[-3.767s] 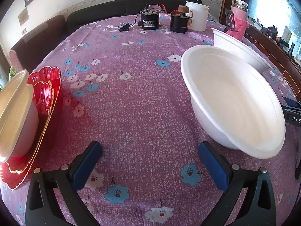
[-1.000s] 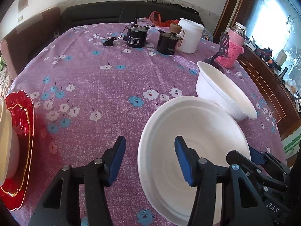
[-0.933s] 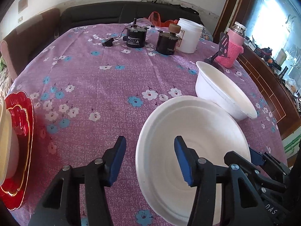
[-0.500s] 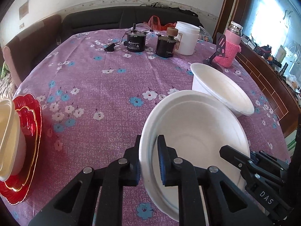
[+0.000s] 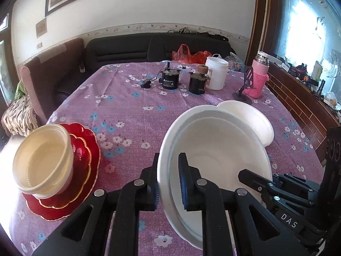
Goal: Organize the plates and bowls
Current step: 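Lift the white bowl and lower it into the beige bowl on the stack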
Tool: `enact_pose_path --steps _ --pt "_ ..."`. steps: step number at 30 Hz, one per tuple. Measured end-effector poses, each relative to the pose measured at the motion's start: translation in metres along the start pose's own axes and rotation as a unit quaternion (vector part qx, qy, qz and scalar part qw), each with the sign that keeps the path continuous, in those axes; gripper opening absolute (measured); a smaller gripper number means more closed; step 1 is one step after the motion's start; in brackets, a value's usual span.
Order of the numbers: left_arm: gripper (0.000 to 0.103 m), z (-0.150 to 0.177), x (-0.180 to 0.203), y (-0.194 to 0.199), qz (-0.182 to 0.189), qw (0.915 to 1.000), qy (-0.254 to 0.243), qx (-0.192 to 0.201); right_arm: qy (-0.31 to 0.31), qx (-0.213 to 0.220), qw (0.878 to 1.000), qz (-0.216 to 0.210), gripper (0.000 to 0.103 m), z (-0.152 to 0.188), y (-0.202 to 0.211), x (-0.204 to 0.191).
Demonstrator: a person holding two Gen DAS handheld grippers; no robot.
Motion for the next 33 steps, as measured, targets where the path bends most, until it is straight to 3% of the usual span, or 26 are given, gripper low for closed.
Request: enact_pose_path --steps 9,19,26,33 --pt "0.015 0.004 -0.058 0.041 -0.032 0.9984 0.038 0.028 0.056 0.003 0.998 -0.009 0.019 -0.012 0.002 -0.069" --pt "0.015 -0.002 -0.168 0.069 -0.092 0.988 0.12 0.034 0.115 -0.014 0.992 -0.053 0.019 -0.046 -0.038 -0.177" --pt "0.016 0.008 -0.233 0.059 -0.117 0.9785 0.169 0.011 0.147 -0.054 0.986 -0.057 0.019 -0.048 -0.096 -0.239" --pt "0.017 0.022 -0.259 0.04 -0.122 0.9741 0.19 -0.017 0.158 -0.08 0.983 -0.04 0.019 -0.039 -0.138 -0.256"
Point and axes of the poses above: each gripper's, at about its wrist camera, not at the fingertips, and y roughly against the way its jaws point, x to its right, z to its underside, the point moved 2 cm from there along -y, roughly the way its jaws point, and after that the axes turned 5 degrees about -y, right-handed, at the moved point
